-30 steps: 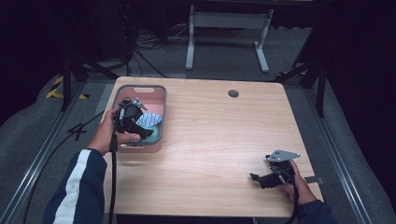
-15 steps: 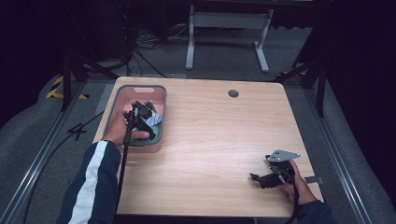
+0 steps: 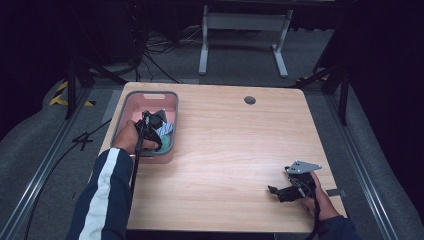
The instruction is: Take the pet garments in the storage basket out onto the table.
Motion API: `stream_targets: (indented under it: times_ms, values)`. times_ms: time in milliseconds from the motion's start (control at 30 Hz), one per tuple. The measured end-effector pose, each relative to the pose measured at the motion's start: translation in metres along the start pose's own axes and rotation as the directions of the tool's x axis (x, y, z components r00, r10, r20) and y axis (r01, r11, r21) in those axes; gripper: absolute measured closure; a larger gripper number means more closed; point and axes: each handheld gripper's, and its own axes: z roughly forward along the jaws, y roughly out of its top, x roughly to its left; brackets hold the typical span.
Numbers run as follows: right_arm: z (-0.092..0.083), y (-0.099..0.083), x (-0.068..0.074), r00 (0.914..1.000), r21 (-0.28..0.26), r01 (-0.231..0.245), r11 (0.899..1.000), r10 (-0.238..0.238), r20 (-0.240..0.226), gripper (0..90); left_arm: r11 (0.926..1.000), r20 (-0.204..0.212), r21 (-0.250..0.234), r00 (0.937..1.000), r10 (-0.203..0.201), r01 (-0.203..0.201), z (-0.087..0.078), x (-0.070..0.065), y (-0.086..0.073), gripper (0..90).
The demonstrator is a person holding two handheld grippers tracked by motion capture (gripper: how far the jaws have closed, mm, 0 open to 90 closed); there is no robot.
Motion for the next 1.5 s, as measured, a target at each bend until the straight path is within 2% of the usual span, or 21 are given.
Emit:
stream_targets:
  times_ms: [33, 167, 200, 267, 433, 467, 500, 533, 567, 667, 700, 733, 767, 800, 1033, 1067, 1167, 1200, 1367, 1433, 1500]
  values:
    - [0.000, 0.000, 0.000, 1.0000, 0.000, 0.000, 1.000, 0.000, 0.000, 0.2, 0.9999, -0.010, -0.005, 0.9999, 0.013, -0.013, -0.001, 0.002, 0.000, 50.4]
    - [0.000, 0.000, 0.000, 1.0000, 0.000, 0.000, 1.000, 0.000, -0.001, 0.2, 0.9995, -0.025, -0.027, 0.9996, 0.014, -0.015, -0.009, 0.004, -0.002, 60.0]
    - [0.000, 0.000, 0.000, 1.0000, 0.000, 0.001, 1.000, -0.001, -0.002, 0.2, 0.9986, -0.026, -0.051, 0.9996, 0.009, -0.011, -0.012, 0.005, -0.003, 62.4]
    - [0.000, 0.000, 0.000, 1.0000, 0.000, 0.002, 1.000, -0.002, -0.003, 0.2, 0.9960, -0.034, -0.081, 0.9989, 0.034, -0.037, -0.019, 0.007, -0.005, 67.1]
    - [0.000, 0.000, 0.000, 1.0000, 0.000, 0.003, 1.000, -0.003, -0.004, 0.1, 0.9894, -0.054, -0.140, 0.9980, 0.032, -0.039, -0.033, 0.012, -0.012, 70.4]
    - [0.000, 0.000, 0.000, 1.0000, 0.000, 0.003, 1.000, -0.003, -0.004, 0.1, 0.9894, -0.054, -0.140, 0.9980, 0.032, -0.039, -0.033, 0.012, -0.012, 70.6]
    - [0.000, 0.000, 0.000, 1.0000, 0.000, 0.001, 1.000, -0.001, -0.005, 0.1, 0.9856, -0.058, -0.164, 0.9978, 0.032, -0.041, -0.038, 0.013, -0.014, 70.8]
    - [0.000, 0.000, 0.000, 1.0000, 0.000, 0.001, 1.000, -0.001, -0.005, 0.1, 0.9856, -0.058, -0.164, 0.9978, 0.032, -0.041, -0.038, 0.013, -0.014, 71.0]
    - [0.000, 0.000, 0.000, 1.0000, 0.000, 0.001, 1.000, -0.001, -0.004, 0.1, 0.9828, -0.046, -0.181, 0.9986, 0.027, -0.035, -0.040, 0.013, -0.016, 71.3]
    - [0.000, 0.000, 0.000, 1.0000, 0.000, 0.002, 1.000, -0.002, -0.004, 0.1, 0.9757, -0.056, -0.216, 0.9981, 0.025, -0.036, -0.047, 0.014, -0.021, 71.6]
    - [0.000, 0.000, 0.000, 1.0000, 0.000, 0.002, 1.000, -0.002, -0.004, 0.1, 0.9677, -0.054, -0.250, 0.9983, 0.022, -0.034, -0.052, 0.015, -0.025, 72.0]
    - [0.000, 0.000, 0.000, 1.0000, 0.000, 0.002, 1.000, -0.002, -0.004, 0.1, 0.9633, -0.054, -0.266, 0.9984, 0.019, -0.033, -0.055, 0.015, -0.027, 72.0]
    - [0.000, 0.000, 0.000, 1.0000, 0.000, 0.002, 1.000, -0.002, -0.004, 0.1, 0.9633, -0.054, -0.266, 0.9984, 0.019, -0.033, -0.055, 0.015, -0.027, 72.1]
    - [0.000, 0.000, 0.000, 1.0000, 0.000, 0.002, 1.000, -0.002, -0.004, 0.1, 0.9599, -0.057, -0.278, 0.9982, 0.018, -0.033, -0.058, 0.014, -0.029, 72.1]
    - [0.000, 0.000, 0.000, 1.0000, 0.000, 0.002, 1.000, -0.002, -0.004, 0.1, 0.9292, -0.069, -0.368, 0.9976, 0.004, -0.029, -0.075, 0.013, -0.042, 72.9]
    - [0.000, 0.000, 0.000, 1.0000, 0.000, 0.002, 1.000, -0.002, -0.004, 0.1, 0.9294, -0.066, -0.368, 0.9978, 0.004, -0.027, -0.077, 0.014, -0.043, 73.0]
    - [0.000, 0.000, -0.001, 1.0000, 0.000, 0.002, 1.000, -0.002, -0.005, 0.1, 0.9170, -0.071, -0.397, 0.9974, 0.009, -0.036, -0.083, 0.012, -0.047, 73.1]
    - [0.000, 0.000, -0.001, 1.0000, 0.000, 0.002, 1.000, -0.002, -0.005, 0.1, 0.9150, -0.070, -0.402, 0.9975, 0.011, -0.038, -0.084, 0.012, -0.048, 73.2]
    - [-0.001, -0.001, -0.001, 1.0000, 0.001, -0.001, 1.000, 0.001, -0.002, 0.1, 0.8894, -0.074, -0.454, 0.9969, 0.026, -0.057, -0.095, 0.008, -0.054, 73.3]
    - [-0.001, -0.001, 0.000, 1.0000, 0.000, -0.006, 1.000, 0.006, 0.000, 0.1, 0.8735, -0.087, -0.482, 0.9958, 0.029, -0.068, -0.100, 0.007, -0.056, 73.3]
    - [-0.001, -0.001, 0.000, 1.0000, 0.000, -0.007, 1.000, 0.007, 0.003, 0.1, 0.8570, -0.079, -0.510, 0.9962, 0.038, -0.073, -0.105, 0.003, -0.059, 73.3]
